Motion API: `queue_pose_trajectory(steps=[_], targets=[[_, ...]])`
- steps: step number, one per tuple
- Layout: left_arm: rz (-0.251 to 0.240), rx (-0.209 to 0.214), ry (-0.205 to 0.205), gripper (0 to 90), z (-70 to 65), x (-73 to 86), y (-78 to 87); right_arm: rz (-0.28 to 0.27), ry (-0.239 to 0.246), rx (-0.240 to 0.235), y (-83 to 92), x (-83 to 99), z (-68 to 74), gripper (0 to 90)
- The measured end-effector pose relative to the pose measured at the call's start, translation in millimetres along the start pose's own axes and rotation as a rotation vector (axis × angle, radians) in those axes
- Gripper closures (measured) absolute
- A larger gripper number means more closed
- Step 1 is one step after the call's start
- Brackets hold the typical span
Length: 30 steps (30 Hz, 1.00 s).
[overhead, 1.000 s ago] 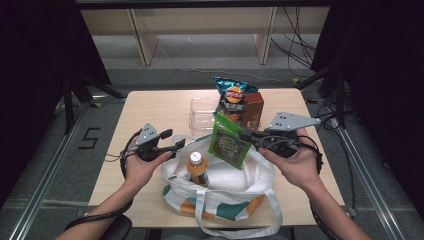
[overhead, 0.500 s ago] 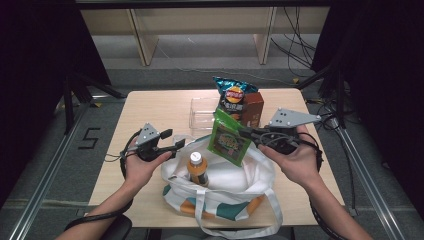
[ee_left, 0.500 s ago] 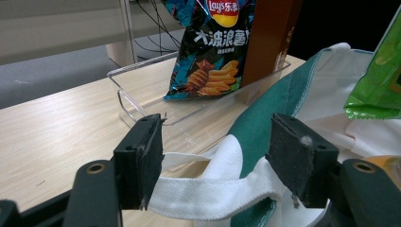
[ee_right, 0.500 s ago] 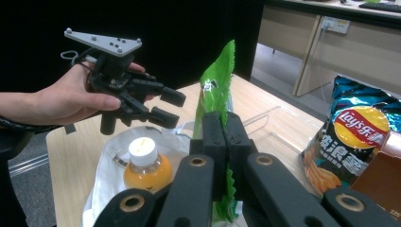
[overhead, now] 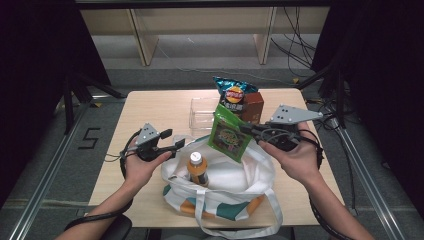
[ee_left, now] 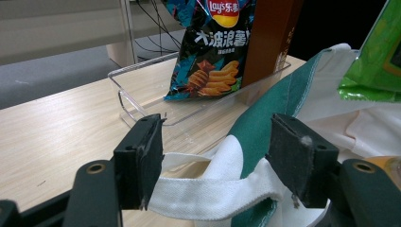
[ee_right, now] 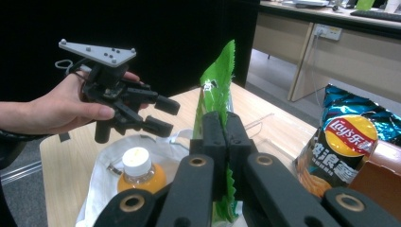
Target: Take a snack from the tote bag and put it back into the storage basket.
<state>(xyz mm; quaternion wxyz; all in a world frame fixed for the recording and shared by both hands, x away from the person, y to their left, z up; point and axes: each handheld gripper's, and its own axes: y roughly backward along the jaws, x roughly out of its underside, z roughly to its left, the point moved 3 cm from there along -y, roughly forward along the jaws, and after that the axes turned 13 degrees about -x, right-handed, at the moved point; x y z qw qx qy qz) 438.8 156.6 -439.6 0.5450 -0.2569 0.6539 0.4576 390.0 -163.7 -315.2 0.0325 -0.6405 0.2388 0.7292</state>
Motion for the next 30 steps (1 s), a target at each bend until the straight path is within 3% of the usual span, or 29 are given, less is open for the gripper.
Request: queue_pose_trajectory(steps=[3,5,9,11,13,15,16,30], targets=[[0.000,0.000,-0.001,35.6,-0.1,0.0,0.0,-0.013,0.018,0.005,0.0,-2.3,-2.2,90.0],[-0.001,0.001,-0.001,35.6,-0.2,-0.1,-0.1,-0.006,-0.001,0.004,0.4,-3.1,-1.0,90.0],[-0.006,0.007,0.002,35.6,-0.3,0.1,-0.7,-0.012,0.022,0.018,0.3,-6.2,-4.1,90.0],[-0.001,0.002,-0.001,35.6,-0.3,0.0,-0.1,-0.015,0.008,0.015,-0.8,-6.6,-4.8,90.0],[-0.006,0.007,0.001,35.6,-0.3,0.1,-0.7,-0.012,0.032,0.028,-0.2,-7.6,-7.9,90.0],[-0.005,0.007,0.001,35.6,-0.3,0.2,-0.7,-0.022,0.007,0.036,-0.9,-7.8,-7.4,90.0],[-0.006,0.007,0.001,35.6,-0.3,0.1,-0.7,-0.016,0.026,0.036,-0.5,-8.4,-9.7,90.0],[-0.006,0.008,0.000,35.6,-0.5,0.1,-0.8,-0.032,0.008,0.050,-4.4,-14.4,-17.9,90.0]])
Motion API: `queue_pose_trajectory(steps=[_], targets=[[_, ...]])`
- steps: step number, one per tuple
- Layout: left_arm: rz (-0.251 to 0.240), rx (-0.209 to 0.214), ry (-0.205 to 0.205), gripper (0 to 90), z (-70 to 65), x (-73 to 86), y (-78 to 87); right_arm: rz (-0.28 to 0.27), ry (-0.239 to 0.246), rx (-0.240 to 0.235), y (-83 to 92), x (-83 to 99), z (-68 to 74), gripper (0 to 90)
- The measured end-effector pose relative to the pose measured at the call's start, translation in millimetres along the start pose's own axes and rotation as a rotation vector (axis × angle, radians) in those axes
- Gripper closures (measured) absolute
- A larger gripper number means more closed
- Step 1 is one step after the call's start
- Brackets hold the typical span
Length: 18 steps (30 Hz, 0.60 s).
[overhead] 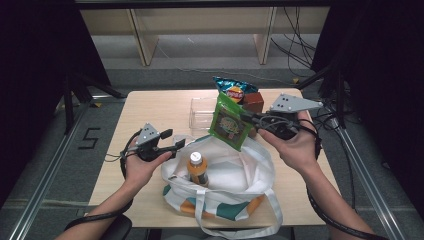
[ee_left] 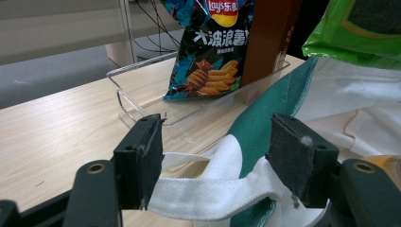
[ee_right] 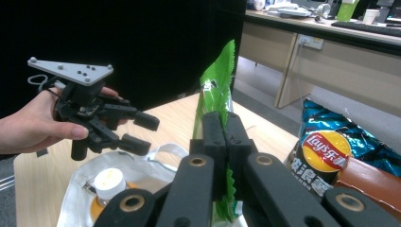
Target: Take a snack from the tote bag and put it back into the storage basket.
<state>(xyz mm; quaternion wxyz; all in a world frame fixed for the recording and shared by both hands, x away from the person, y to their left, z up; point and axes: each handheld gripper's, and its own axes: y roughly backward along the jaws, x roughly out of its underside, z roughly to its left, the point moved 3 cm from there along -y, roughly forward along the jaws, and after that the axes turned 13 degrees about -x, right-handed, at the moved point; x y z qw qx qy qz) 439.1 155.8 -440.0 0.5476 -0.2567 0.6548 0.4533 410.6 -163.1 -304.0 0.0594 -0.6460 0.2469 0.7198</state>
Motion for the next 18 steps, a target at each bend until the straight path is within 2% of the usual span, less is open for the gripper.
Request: queue_pose_trajectory(steps=[5,6,8,13,15,18], targets=[[0.005,-0.005,-0.002,35.6,0.2,-0.1,0.7,0.004,-0.004,0.011,-0.8,-1.2,-3.8,90.0],[0.005,-0.004,-0.003,35.6,0.1,-0.2,0.7,-0.005,0.016,0.011,-1.8,-1.7,-5.6,90.0],[0.001,-0.001,-0.001,35.6,0.0,-0.1,0.3,-0.004,-0.007,0.006,-2.4,-1.9,-5.3,90.0],[0.005,-0.004,-0.001,35.6,0.2,-0.2,0.6,-0.010,0.015,0.023,-4.0,-2.7,-9.1,90.0],[0.004,-0.003,0.000,35.6,0.1,-0.1,0.5,-0.010,-0.005,0.026,-4.8,-2.2,-9.2,90.0],[0.005,-0.005,0.000,35.6,0.2,-0.2,0.7,-0.014,0.020,0.037,-6.1,-2.9,-13.1,90.0]])
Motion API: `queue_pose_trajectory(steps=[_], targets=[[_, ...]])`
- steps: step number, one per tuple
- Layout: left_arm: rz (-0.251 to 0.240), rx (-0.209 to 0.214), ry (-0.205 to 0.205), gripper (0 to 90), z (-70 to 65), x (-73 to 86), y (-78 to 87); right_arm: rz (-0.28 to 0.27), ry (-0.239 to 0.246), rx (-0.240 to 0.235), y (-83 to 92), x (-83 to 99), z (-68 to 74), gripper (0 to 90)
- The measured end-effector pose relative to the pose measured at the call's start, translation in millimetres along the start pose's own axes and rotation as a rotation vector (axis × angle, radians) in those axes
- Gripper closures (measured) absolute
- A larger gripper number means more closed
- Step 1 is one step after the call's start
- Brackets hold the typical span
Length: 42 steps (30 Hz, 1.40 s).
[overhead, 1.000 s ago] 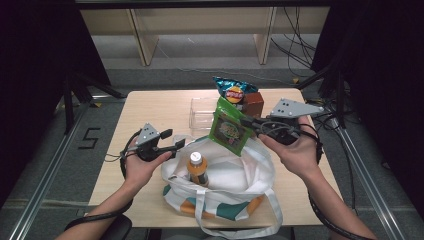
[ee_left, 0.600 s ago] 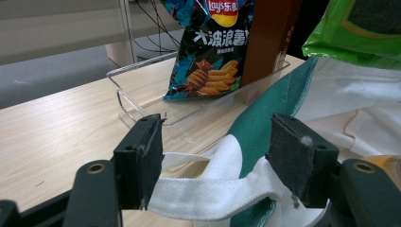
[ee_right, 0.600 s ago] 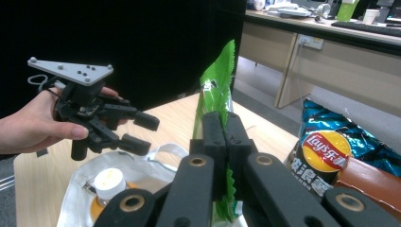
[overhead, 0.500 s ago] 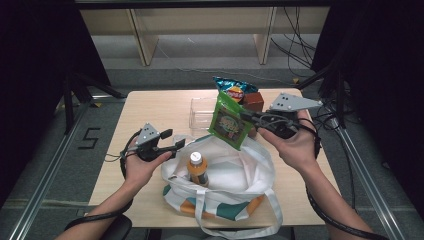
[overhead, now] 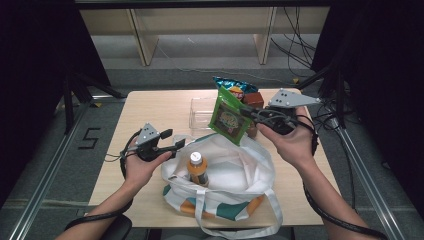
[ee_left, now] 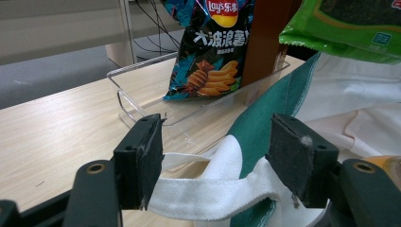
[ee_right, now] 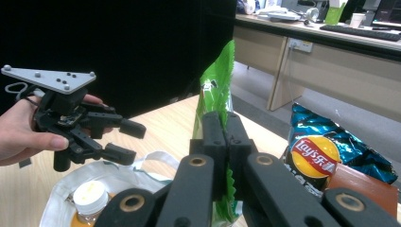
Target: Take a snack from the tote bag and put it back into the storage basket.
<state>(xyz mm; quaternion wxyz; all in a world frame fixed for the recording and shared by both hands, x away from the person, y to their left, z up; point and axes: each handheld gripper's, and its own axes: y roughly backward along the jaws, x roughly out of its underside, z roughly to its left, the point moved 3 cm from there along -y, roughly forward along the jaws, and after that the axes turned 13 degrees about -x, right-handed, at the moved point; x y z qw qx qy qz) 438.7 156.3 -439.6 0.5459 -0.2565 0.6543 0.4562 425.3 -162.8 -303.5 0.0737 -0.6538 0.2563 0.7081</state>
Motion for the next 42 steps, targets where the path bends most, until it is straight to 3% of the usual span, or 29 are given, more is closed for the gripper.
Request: queue_pose_trajectory(steps=[1,18,21,27,29,34,36,42], targets=[[0.000,0.000,0.000,35.6,0.0,0.0,0.0,0.002,-0.026,-0.005,-0.2,0.4,0.8,90.0],[0.000,0.002,0.000,35.6,0.0,0.2,-0.4,-0.013,-0.017,0.033,-6.6,-2.6,-14.8,90.0],[0.001,0.002,0.001,35.6,0.2,0.3,-0.5,-0.015,-0.044,0.038,-8.5,-2.0,-14.9,90.0],[0.001,0.004,-0.001,35.6,-0.1,0.4,-0.6,-0.017,-0.021,0.056,-10.3,-3.4,-20.9,90.0],[0.000,0.003,0.001,35.6,0.1,0.3,-0.6,-0.018,-0.047,0.047,-11.1,-3.6,-20.6,90.0],[0.000,0.003,0.001,35.6,0.2,0.4,-0.6,-0.020,-0.045,0.053,-12.4,-5.0,-23.1,90.0],[0.000,0.003,0.000,35.6,0.2,0.3,-0.6,-0.021,-0.023,0.055,-13.1,-5.8,-24.5,90.0],[0.001,0.001,0.001,35.6,0.2,0.3,-0.3,-0.032,-0.049,0.050,-15.0,-7.9,-25.4,90.0]])
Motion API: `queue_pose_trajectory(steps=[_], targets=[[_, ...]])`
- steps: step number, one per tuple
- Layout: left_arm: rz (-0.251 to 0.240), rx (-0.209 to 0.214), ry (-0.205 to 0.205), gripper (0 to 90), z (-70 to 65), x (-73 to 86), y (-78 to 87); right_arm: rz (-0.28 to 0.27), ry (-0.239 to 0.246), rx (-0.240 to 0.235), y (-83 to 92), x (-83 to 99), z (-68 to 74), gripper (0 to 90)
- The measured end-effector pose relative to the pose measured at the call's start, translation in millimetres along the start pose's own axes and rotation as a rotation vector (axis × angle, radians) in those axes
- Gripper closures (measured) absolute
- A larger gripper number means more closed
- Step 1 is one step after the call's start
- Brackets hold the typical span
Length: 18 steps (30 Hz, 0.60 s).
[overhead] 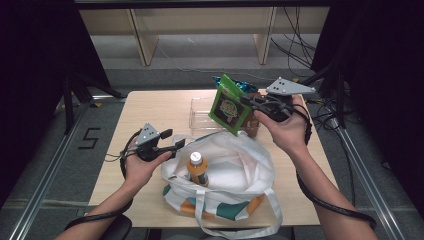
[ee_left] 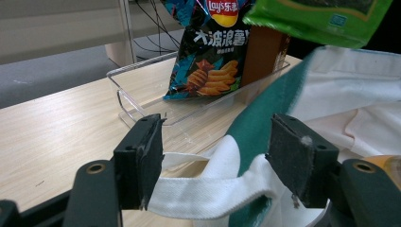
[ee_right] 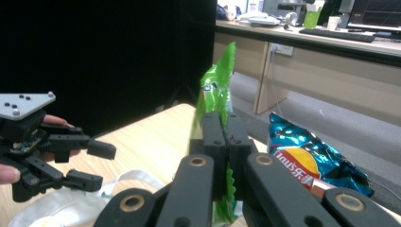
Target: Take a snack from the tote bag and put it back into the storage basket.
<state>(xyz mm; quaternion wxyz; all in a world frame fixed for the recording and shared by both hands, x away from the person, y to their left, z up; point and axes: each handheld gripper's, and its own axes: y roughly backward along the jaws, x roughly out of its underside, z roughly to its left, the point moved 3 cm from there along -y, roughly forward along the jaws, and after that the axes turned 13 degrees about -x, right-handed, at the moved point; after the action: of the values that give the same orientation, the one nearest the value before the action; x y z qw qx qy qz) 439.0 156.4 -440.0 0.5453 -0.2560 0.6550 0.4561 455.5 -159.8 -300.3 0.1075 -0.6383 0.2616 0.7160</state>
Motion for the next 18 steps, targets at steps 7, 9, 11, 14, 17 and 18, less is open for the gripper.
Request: queue_pose_trajectory(steps=[7,9,11,14,17,18], targets=[[-0.006,0.006,0.003,35.6,-0.1,-0.1,-0.4,-0.014,0.017,0.022,-2.1,-4.9,-6.0,90.0],[-0.002,0.001,0.001,35.6,-0.1,-0.2,0.3,-0.016,0.012,0.028,-3.6,-4.2,-8.2,90.0],[-0.006,0.006,0.002,35.6,-0.2,-0.1,-0.3,-0.014,0.005,0.043,-5.2,-2.3,-10.2,90.0],[-0.006,0.006,0.003,35.6,-0.2,-0.1,-0.4,-0.014,0.002,0.045,-7.7,0.1,-13.7,90.0],[-0.002,0.000,0.001,35.6,-0.1,-0.3,0.2,-0.014,0.016,0.049,-9.6,1.6,-17.2,90.0],[-0.002,0.000,0.001,35.6,-0.1,-0.2,0.2,-0.018,0.008,0.050,-10.6,2.2,-17.2,90.0]])
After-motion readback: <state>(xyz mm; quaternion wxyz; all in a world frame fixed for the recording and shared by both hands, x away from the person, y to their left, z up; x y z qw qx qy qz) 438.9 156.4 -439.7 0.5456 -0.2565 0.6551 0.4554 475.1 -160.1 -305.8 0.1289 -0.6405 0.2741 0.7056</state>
